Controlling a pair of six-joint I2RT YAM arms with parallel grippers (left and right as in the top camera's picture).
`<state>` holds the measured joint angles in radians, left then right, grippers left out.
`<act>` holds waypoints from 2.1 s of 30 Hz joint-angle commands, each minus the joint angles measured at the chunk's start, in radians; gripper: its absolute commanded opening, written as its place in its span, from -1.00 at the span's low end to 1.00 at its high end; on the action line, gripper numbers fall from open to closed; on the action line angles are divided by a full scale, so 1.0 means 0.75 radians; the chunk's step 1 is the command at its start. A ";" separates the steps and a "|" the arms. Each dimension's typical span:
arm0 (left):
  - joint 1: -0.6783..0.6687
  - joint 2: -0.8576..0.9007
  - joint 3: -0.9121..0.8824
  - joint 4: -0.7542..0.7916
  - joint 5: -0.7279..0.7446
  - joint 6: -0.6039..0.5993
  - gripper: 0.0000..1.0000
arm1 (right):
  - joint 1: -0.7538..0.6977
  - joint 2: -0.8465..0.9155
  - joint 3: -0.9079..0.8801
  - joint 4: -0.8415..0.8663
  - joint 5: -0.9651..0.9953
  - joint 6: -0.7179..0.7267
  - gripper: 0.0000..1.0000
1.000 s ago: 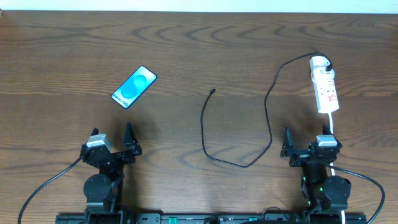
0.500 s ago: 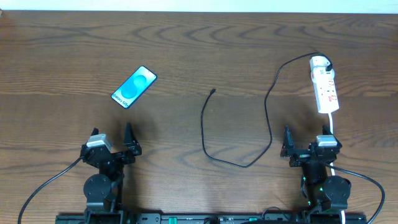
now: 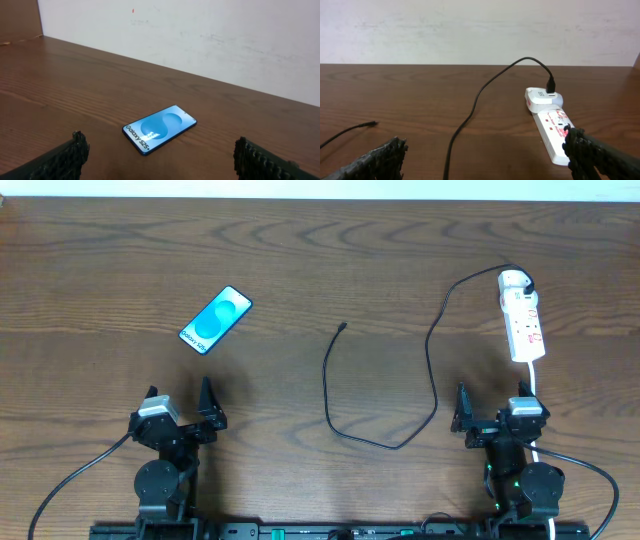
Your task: Plug charger to phone and switch on socket
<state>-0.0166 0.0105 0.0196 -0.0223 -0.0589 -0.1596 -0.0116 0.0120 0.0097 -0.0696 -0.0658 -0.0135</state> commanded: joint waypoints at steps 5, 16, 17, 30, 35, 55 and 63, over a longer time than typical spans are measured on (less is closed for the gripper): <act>0.001 -0.006 -0.021 -0.058 -0.042 0.013 0.89 | 0.009 -0.008 -0.006 -0.002 0.015 -0.014 0.98; 0.001 0.010 0.026 -0.038 0.058 0.030 0.89 | 0.009 -0.008 -0.006 -0.002 0.015 -0.014 0.99; 0.001 0.025 0.046 -0.039 0.059 0.044 0.88 | 0.009 -0.008 -0.006 -0.002 0.015 -0.014 0.99; 0.001 0.671 0.585 -0.111 0.174 0.163 0.88 | 0.009 -0.008 -0.006 -0.002 0.015 -0.014 0.98; 0.001 1.010 0.916 -0.285 0.243 0.225 0.89 | 0.009 -0.008 -0.006 -0.002 0.015 -0.014 0.98; 0.001 2.205 2.126 -1.106 0.437 0.756 0.89 | 0.009 -0.008 -0.006 -0.002 0.015 -0.014 0.99; 0.001 2.366 2.116 -1.051 0.396 0.756 0.89 | 0.009 -0.008 -0.006 -0.002 0.015 -0.014 0.98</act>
<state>-0.0170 1.7622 1.5932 -0.8307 0.2699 0.3832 -0.0116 0.0120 0.0097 -0.0700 -0.0624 -0.0135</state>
